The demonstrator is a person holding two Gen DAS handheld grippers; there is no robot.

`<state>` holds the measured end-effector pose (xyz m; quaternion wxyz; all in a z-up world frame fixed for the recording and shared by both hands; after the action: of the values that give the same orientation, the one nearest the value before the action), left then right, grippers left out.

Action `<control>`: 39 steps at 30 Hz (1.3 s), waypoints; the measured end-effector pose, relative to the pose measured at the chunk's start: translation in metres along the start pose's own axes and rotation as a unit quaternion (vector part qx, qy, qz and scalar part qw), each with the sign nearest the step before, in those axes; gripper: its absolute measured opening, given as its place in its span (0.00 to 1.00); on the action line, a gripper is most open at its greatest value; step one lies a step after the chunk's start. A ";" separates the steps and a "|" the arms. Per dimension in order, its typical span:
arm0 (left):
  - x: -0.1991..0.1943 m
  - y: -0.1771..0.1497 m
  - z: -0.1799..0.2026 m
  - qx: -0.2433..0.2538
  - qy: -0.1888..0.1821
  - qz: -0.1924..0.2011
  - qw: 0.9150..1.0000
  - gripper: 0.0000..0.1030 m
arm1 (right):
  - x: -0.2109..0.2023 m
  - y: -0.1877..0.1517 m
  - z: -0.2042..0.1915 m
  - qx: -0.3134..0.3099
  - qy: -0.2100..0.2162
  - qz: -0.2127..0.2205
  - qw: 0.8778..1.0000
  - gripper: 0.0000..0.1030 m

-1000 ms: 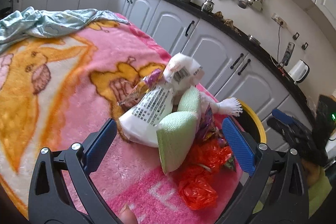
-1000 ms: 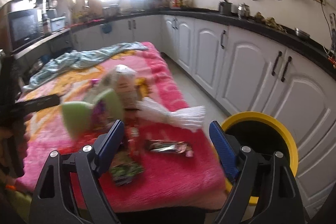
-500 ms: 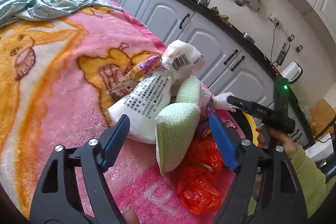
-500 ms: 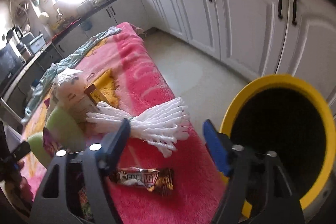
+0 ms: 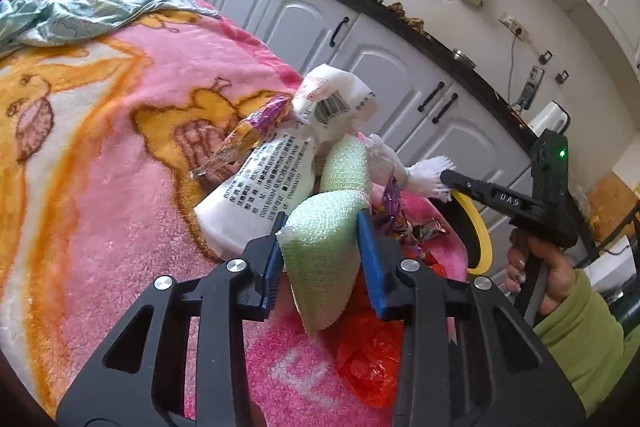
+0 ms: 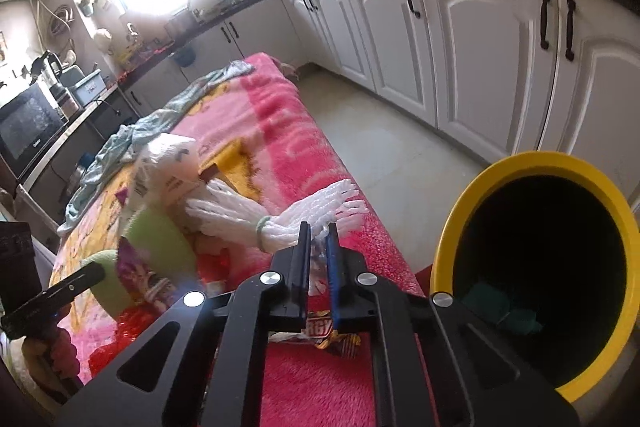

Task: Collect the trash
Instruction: 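Grasp the green sponge with the left tool while the right tool grasps the white mesh bundle, then carry the green sponge and white mesh bundle over the bin with both tools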

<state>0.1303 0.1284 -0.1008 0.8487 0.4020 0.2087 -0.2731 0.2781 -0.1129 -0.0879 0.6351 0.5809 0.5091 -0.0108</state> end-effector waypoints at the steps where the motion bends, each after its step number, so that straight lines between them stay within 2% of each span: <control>1: -0.001 0.000 0.001 0.003 -0.001 0.001 1.000 0.25 | -0.002 0.002 -0.002 -0.002 -0.001 0.004 1.000 0.07; 11: -0.036 0.014 0.014 0.029 -0.001 0.045 0.999 0.24 | -0.046 0.013 -0.025 -0.044 -0.030 0.051 0.997 0.07; 22: -0.075 0.030 0.046 0.067 0.003 0.109 0.992 0.24 | -0.086 0.019 -0.052 -0.087 -0.043 0.087 0.991 0.07; 30: -0.079 0.034 0.071 0.073 -0.017 0.119 0.990 0.24 | -0.115 0.022 -0.055 -0.094 -0.048 0.113 0.988 0.07; 39: -0.063 0.034 0.106 0.082 -0.041 0.110 0.990 0.24 | -0.154 0.015 -0.035 -0.079 -0.079 0.141 0.984 0.07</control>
<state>0.1182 0.0804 0.0173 0.8455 0.4794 0.1051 -0.2103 0.1909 -0.1704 0.0317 0.7122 0.5924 0.3693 0.0731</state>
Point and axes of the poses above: each gripper's, at about its wrist camera, not at the fingertips, and x roughly the way its jaws point, z to its right, y to its top, the point moved 4 cm from there along x, roughly the way its jaws point, and after that the axes turned 12 degrees about -x, right-handed, at the moved point
